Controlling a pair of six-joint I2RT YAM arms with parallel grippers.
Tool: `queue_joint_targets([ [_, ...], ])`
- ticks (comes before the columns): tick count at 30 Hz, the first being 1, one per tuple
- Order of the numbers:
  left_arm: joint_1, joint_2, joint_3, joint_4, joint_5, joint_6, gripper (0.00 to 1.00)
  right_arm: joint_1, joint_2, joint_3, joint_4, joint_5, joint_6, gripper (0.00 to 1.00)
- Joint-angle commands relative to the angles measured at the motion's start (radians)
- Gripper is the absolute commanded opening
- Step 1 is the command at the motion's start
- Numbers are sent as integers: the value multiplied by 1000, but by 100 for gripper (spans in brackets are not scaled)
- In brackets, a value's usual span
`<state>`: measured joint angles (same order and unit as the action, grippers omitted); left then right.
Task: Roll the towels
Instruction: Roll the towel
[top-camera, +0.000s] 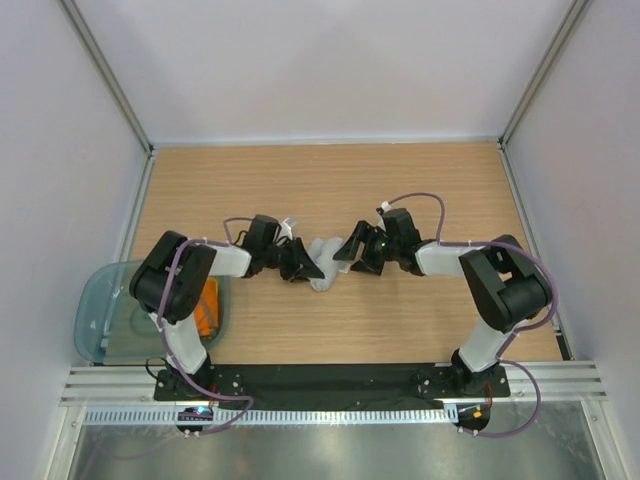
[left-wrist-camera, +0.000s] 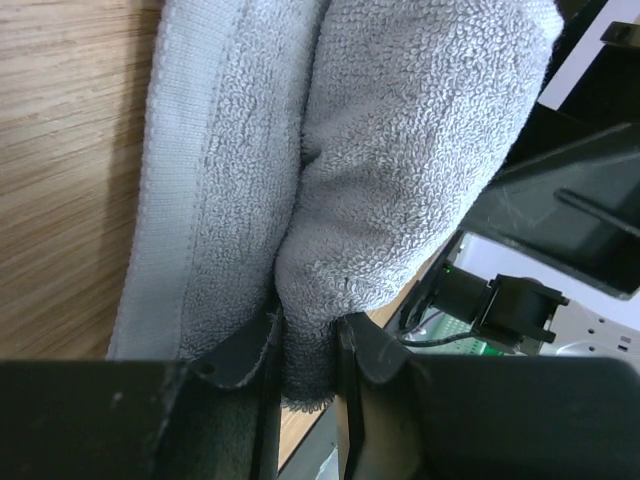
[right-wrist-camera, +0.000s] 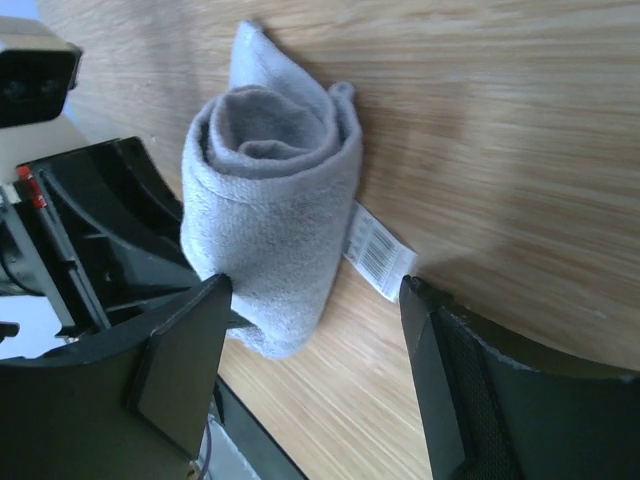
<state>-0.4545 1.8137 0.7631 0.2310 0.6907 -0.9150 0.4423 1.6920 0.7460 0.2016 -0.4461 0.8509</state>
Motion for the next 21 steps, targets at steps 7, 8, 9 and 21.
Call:
queue_joint_targets([
  [7,31,87,-38,-90,0,-4,9,73,107,36,156,61,28,72],
  [8,34,88,-38,-90,1,-2,9,76,115,41,165,64,27,68],
  [9,34,90,-36,-90,4,-2,10,79,121,42,168,67,28,67],
  [21,22,-17,-13,-253,-116,105,33,101,123,61,104,112,40,16],
])
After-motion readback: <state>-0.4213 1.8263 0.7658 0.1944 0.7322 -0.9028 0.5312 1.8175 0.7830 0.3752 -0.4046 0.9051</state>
